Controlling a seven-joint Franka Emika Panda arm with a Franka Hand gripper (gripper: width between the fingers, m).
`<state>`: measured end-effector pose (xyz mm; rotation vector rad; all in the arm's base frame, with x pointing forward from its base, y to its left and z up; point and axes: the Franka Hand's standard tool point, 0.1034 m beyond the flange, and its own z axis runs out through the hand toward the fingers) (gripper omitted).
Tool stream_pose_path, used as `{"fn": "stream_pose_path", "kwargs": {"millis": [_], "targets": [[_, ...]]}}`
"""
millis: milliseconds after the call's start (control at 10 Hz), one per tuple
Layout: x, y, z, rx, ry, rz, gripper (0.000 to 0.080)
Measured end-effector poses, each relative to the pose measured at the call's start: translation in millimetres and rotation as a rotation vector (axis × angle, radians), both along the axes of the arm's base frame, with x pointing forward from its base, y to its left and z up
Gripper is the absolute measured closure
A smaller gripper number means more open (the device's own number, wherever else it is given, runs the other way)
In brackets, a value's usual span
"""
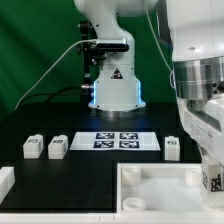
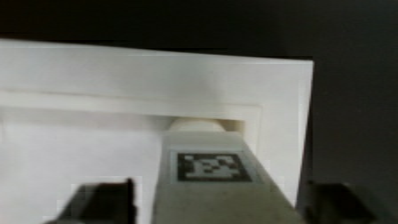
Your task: Assemble one leg
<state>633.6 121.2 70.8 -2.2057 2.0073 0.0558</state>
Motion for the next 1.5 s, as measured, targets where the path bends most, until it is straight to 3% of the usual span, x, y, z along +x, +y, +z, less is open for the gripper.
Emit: {"fn": "stream_pose_path", "kwargs": {"millis": [100, 300, 500, 800, 1000, 1100, 1200, 1300, 1500], "targets": [[1.0, -0.3, 2.4, -0.010, -0.022, 0.131, 0.0209], [1.3, -1.2, 2.3, -0.034, -0.059, 0.394, 0.0162], [1.4, -1.7, 2.2, -0.047, -0.081, 0.546, 0.0153], [3.9, -2.7, 6.0, -0.148, -0.114, 1.141, 0.0151], [3.5, -5.0, 4.9, -0.155, -0.122, 1.215, 0.0151], [3.4, -4.9, 4.8, -0.154, -0.118, 1.188, 0.0239], [3.5, -5.3, 4.7, -0.154, -0.118, 1.188, 0.0421], [3.3, -5.5, 4.6, -0.147, -0.109, 1.100, 0.0508], [3.0, -7.7, 4.1, -0.131, -0.081, 0.858, 0.0508]]}}
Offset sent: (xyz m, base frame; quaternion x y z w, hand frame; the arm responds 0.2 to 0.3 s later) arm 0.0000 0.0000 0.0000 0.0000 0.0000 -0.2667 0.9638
